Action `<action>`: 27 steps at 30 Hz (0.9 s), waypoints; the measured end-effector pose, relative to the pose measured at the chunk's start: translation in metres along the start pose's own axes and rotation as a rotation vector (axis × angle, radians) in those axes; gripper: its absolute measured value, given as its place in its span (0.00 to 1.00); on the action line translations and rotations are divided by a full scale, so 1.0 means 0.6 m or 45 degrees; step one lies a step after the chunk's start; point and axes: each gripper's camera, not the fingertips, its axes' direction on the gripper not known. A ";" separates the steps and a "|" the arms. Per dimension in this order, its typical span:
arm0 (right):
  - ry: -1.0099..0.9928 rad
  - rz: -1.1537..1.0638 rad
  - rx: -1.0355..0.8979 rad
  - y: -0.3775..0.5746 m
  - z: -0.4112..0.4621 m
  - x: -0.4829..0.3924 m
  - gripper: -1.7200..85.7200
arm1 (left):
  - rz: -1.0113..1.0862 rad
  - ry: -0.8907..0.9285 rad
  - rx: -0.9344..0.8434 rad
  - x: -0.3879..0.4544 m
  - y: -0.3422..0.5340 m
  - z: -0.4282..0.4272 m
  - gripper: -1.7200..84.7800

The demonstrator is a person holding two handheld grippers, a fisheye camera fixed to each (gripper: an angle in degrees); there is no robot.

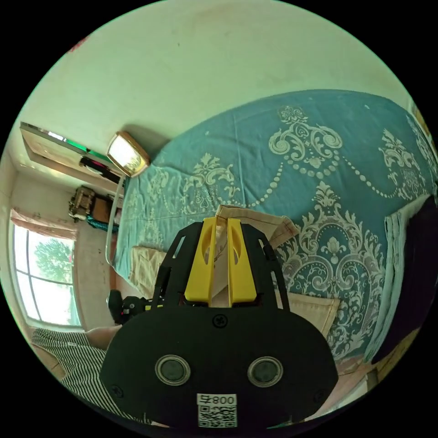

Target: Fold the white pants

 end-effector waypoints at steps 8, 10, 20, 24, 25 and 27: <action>-0.241 0.319 0.249 0.234 -0.182 0.181 0.05 | 0.307 -0.203 -0.160 0.057 0.104 0.185 0.04; -0.263 0.411 0.268 0.285 -0.195 0.225 0.05 | 0.345 -0.215 -0.216 0.059 0.126 0.234 0.04; -0.418 0.720 0.290 0.470 -0.226 0.401 0.04 | 0.329 -0.022 -0.353 -0.010 0.224 0.404 0.06; -0.460 0.741 0.292 0.496 -0.235 0.440 0.03 | 0.324 0.101 -0.266 -0.046 0.210 0.430 0.07; -0.470 0.736 0.300 0.503 -0.239 0.450 0.03 | 0.314 0.097 -0.243 -0.060 0.191 0.449 0.07; -0.482 0.741 0.306 0.510 -0.244 0.465 0.03 | 0.291 0.112 -0.205 -0.084 0.153 0.488 0.08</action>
